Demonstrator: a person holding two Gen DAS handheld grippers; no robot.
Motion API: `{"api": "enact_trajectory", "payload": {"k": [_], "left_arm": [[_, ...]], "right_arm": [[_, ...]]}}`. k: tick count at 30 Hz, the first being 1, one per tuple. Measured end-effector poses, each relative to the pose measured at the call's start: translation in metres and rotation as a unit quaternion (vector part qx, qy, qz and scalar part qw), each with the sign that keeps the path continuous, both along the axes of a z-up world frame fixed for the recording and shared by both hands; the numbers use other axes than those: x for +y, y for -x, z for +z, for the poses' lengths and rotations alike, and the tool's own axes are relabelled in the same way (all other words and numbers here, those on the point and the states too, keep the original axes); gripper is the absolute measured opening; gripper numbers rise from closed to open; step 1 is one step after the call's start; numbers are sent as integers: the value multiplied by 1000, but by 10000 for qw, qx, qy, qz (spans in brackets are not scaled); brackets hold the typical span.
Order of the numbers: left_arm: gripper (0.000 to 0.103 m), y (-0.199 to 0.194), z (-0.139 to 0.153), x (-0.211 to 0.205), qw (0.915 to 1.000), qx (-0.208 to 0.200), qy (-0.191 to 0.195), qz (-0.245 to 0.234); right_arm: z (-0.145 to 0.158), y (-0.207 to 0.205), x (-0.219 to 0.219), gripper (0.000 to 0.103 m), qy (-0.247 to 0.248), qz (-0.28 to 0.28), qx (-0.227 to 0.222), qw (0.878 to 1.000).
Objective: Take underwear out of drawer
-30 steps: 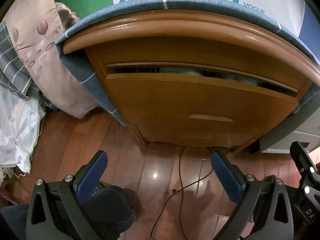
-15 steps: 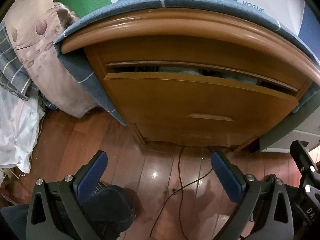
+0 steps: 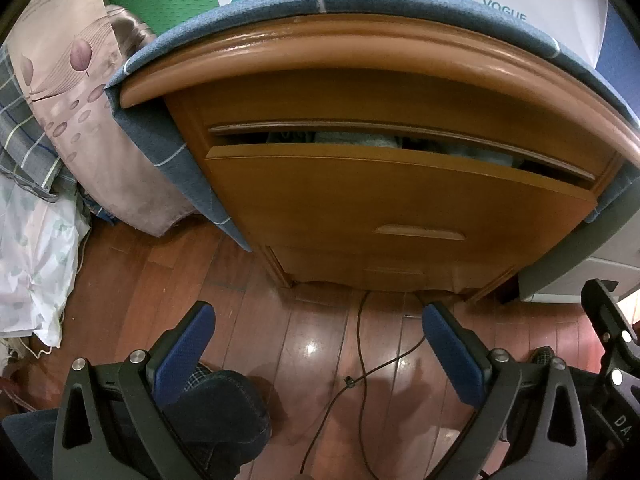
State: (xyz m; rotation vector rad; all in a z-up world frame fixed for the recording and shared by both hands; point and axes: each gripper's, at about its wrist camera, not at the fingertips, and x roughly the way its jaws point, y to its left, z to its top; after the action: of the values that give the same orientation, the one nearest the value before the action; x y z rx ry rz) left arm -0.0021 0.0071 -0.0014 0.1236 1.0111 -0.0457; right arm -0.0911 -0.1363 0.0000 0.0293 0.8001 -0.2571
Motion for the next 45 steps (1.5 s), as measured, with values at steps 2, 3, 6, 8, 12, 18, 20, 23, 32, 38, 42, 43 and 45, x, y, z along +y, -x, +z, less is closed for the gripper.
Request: {"api": "enact_trajectory", "payload": {"k": [2,3,6,8,12,18,20,23,32,38,42,43,45], "left_arm": [[103,0,0,-1,10000,-7,-3,-3],[103,0,0,-1,10000,-7,-9,-2],[103,0,0,-1,10000,5,6,-4],[103,-1,0,-2,10000,7,0,-4],[103,-1,0,-2,10000,17,8,0],[103,-2,0,-2,10000,33,14,-1],[103,-2,0,-2,10000,41,10,-1],[103,-3,0,-1,10000,52,47,14],[102,-18,3,28,9899,290,1326,415],[102,-33,3,34,9703,172,2322,648],[102,-41,-9,34,9520,261,2934,832],[102,-44,-13,36,9437,268,3158,947],[102,-47,-16,41,9315,269,3461,1088]], "right_arm": [[0,0,0,103,-14,5,-6,10000],[0,0,0,103,-12,2,0,10000],[0,0,0,103,-6,-6,13,10000],[0,0,-1,103,-8,-11,11,10000],[-1,0,-1,103,-6,-8,19,10000],[-1,0,-1,103,-12,-11,30,10000],[-1,1,-1,103,-5,-15,23,10000],[-1,1,-1,103,5,-15,10,10000],[0,3,-9,103,-103,-60,8,9999],[4,10,-24,103,-261,-227,-53,9994],[3,12,-35,103,-417,-353,-8,9985],[2,12,-36,103,-457,-364,16,9983],[1,12,-36,103,-505,-356,52,9981]]}}
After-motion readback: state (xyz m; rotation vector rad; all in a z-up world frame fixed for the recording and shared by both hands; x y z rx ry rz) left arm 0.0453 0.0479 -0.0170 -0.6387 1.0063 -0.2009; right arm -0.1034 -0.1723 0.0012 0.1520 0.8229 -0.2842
